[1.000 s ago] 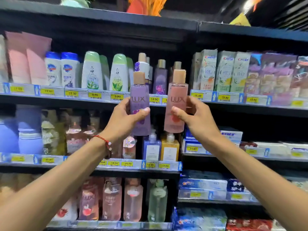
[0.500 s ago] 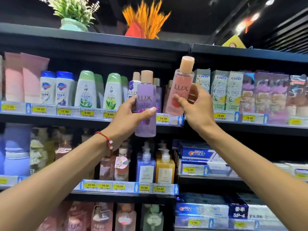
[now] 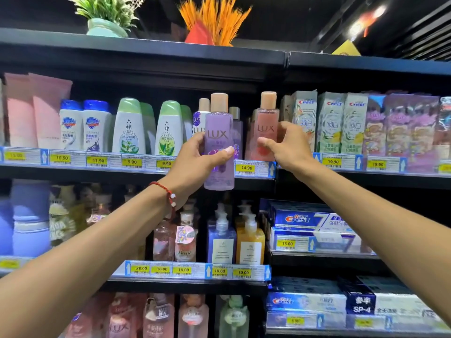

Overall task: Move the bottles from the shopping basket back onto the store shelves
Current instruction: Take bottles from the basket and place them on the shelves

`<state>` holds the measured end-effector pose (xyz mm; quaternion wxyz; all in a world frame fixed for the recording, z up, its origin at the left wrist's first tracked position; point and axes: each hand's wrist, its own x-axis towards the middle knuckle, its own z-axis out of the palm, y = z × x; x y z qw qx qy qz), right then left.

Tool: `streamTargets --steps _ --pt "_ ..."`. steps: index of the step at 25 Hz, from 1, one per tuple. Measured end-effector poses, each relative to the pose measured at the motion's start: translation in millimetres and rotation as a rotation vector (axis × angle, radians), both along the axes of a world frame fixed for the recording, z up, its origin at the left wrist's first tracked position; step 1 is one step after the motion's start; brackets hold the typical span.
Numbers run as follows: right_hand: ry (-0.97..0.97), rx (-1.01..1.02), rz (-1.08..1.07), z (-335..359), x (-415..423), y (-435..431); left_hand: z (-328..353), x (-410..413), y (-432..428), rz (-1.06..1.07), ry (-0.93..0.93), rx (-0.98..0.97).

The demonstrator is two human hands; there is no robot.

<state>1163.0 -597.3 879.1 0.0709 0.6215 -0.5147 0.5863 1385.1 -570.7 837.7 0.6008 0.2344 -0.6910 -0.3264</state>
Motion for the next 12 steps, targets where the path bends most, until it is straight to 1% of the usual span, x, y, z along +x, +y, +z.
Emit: streamTargets --steps 3,7,12 --pt "0.071 0.067 -0.048 4.4 4.9 -2.0 -1.1 1.8 -5.9 0.002 -0.007 -0.004" --pt "0.223 0.195 -0.14 12.8 6.5 -6.4 -5.2 4.1 -13.2 0.008 -0.009 0.013" --pt "0.266 0.175 -0.145 12.9 2.6 -9.0 -10.9 10.0 -24.4 0.033 -0.011 0.043"
